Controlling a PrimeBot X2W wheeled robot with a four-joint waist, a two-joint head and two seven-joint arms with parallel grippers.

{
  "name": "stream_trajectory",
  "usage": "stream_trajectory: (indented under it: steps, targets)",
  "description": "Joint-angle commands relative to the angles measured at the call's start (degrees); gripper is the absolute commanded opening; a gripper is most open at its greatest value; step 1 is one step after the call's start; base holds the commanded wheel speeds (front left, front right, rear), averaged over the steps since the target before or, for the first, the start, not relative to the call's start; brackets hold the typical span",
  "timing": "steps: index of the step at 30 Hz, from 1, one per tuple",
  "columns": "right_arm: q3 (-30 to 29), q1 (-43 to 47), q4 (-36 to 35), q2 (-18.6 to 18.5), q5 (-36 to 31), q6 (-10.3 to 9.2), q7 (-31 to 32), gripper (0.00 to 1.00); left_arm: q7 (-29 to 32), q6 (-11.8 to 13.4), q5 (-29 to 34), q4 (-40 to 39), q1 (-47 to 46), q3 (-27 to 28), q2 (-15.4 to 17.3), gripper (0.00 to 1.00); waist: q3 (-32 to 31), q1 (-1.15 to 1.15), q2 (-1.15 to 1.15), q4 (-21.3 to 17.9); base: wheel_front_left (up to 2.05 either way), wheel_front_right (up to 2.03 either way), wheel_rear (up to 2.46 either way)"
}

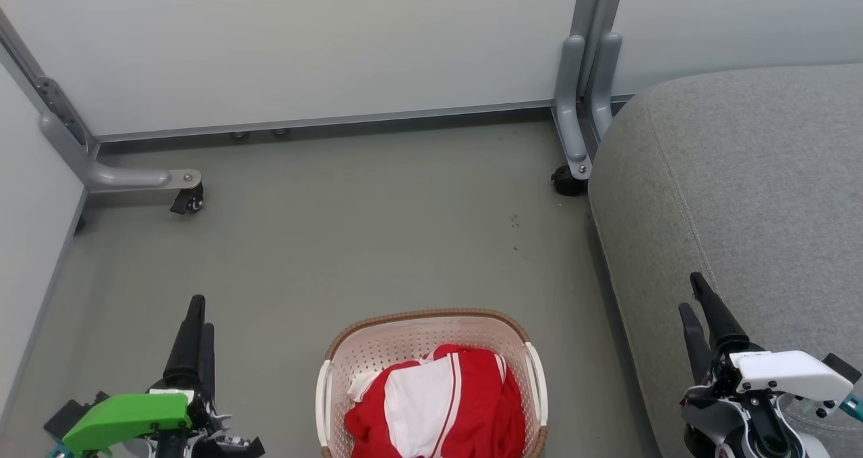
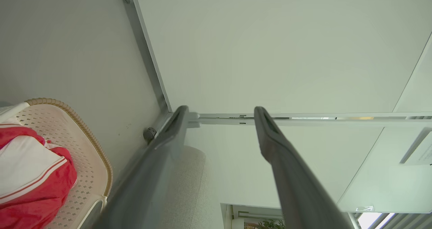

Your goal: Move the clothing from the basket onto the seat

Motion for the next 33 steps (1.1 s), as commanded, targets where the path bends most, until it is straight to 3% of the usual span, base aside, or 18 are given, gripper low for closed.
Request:
stream_trajectory:
  steps: [1, 14, 33]
  targets:
    - [0.10, -0.39, -1.35, -0.22, -1.83, 0.09, -0.69, 1.00, -0.66, 0.00, 2.22, -1.19, -1.44, -0.29, 0.22, 1.00, 0.03, 0.00, 0.00, 0.00, 0.00, 0.00, 0.00]
    - [-1.04, 0.29, -3.75, 0.12, -19.09, 0.10, -3.69, 1.00, -3.60, 0.08, 20.25, -3.95, -0.96, 0.12, -0.15, 1.00, 0.29, 0.00, 0.00, -0.02, 0.00, 0.00, 0.00]
    - [1.40, 1.97, -7.21, 0.30, -41.70, 0.13, -7.36, 1.00, -7.22, 4.59, 41.72, -7.47, -0.12, -4.82, -0.36, 1.00, 0.21, 0.00, 0.00, 0.01, 0.00, 0.00, 0.00]
